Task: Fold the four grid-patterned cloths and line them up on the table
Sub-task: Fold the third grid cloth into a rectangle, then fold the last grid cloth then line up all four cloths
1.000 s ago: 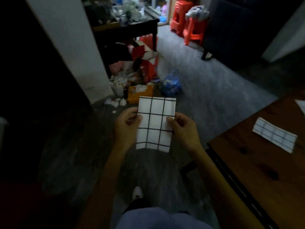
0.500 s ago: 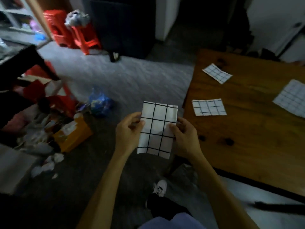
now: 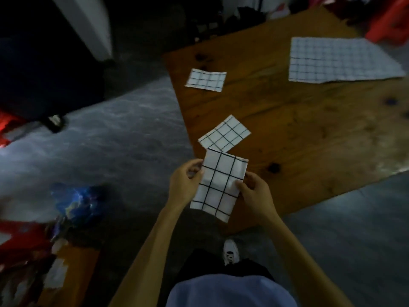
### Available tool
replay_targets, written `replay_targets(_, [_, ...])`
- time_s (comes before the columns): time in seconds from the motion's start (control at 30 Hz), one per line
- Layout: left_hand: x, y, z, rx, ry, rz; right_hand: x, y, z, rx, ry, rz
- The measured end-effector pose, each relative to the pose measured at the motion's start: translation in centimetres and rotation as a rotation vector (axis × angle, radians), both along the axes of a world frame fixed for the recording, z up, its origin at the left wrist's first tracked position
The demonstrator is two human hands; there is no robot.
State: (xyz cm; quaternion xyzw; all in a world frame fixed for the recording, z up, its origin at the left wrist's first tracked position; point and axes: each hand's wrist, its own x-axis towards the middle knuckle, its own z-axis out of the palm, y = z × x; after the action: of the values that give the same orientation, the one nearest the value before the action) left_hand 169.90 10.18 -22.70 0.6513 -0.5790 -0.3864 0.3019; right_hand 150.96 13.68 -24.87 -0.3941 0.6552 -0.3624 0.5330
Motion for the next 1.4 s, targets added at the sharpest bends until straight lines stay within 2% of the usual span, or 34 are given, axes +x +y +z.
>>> replay_targets(0.17, [-1.8, -4.4, -3.8, 0.049, -0.034, -0.216, -0.2, 0.1, -2.7, 0.124, -0.066, -0.224])
replay_targets(0.33, [-2.7, -8.1, -7.0, 0.12, -0.074, -0.364, 0.9, -1.3, -5.1, 0.22, -0.02, -0.422])
replay_targets(0.43, [-2.7, -9.6, -8.4, 0.17, -0.131, -0.427, 1.8, -1.8, -6.0, 0.311, 0.094, -0.524])
replay_targets(0.57, [-2.6, -11.3, -8.2, 0.18, -0.108, -0.518, 2.7, -1.7, -5.8, 0.351, 0.221, -0.629])
replay_targets(0.87, [-5.7, -13.6, 0.5, -0.02, -0.142, -0.875, 0.6, -3.5, 1.7, 0.11, 0.329, -0.626])
replay_targets(1.03, [-9.3, -12.9, 7.4, -0.221, -0.199, -1.004, -3.2, -3.7, 8.1, -0.078, 0.552, -0.588])
replay_targets(1.23, [-14.0, -8.4, 14.0, -0.4, -0.213, -1.005, -8.9, 0.7, 14.5, -0.255, 0.746, -0.528])
replay_targets(1.4, [-18.6, -3.0, 17.8, -0.468, -0.27, -0.969, -14.8, 6.2, 18.4, -0.337, 0.89, -0.419])
